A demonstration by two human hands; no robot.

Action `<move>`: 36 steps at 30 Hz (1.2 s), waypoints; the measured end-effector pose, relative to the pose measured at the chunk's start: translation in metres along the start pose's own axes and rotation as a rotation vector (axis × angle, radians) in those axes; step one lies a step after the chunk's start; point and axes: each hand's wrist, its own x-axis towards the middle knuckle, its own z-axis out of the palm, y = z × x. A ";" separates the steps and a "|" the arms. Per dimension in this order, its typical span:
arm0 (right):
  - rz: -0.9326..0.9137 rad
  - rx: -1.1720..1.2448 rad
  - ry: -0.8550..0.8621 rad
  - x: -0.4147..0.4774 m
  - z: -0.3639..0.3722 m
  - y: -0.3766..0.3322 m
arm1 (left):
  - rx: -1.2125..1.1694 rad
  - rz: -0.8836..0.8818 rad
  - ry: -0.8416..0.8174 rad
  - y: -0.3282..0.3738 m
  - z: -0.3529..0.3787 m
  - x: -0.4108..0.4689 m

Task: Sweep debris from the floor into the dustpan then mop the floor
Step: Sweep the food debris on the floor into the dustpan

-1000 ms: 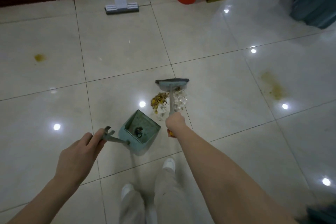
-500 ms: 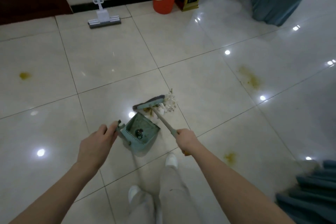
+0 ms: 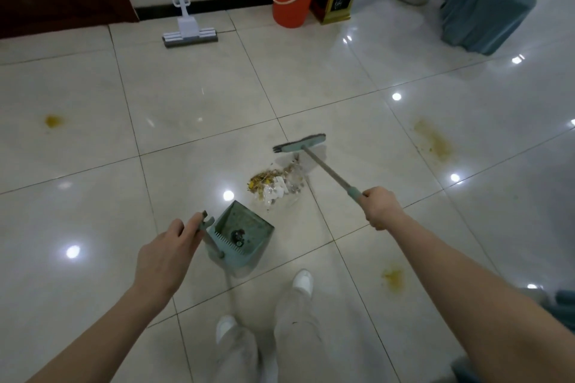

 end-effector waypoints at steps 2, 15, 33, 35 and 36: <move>0.035 0.125 -0.016 0.016 0.006 -0.006 | 0.004 -0.023 -0.008 0.012 0.003 0.001; -0.051 0.330 -0.368 0.050 0.049 -0.073 | 0.020 -0.159 0.051 0.096 0.018 0.029; -0.095 -0.019 -0.451 -0.111 0.134 0.026 | -0.051 -0.102 0.100 0.068 0.033 -0.011; -0.114 -0.020 -0.470 -0.125 0.124 0.034 | -0.062 -0.111 0.082 0.067 0.030 -0.010; -0.107 -0.006 -0.484 -0.132 0.118 0.036 | -0.067 -0.118 0.075 0.066 0.029 -0.010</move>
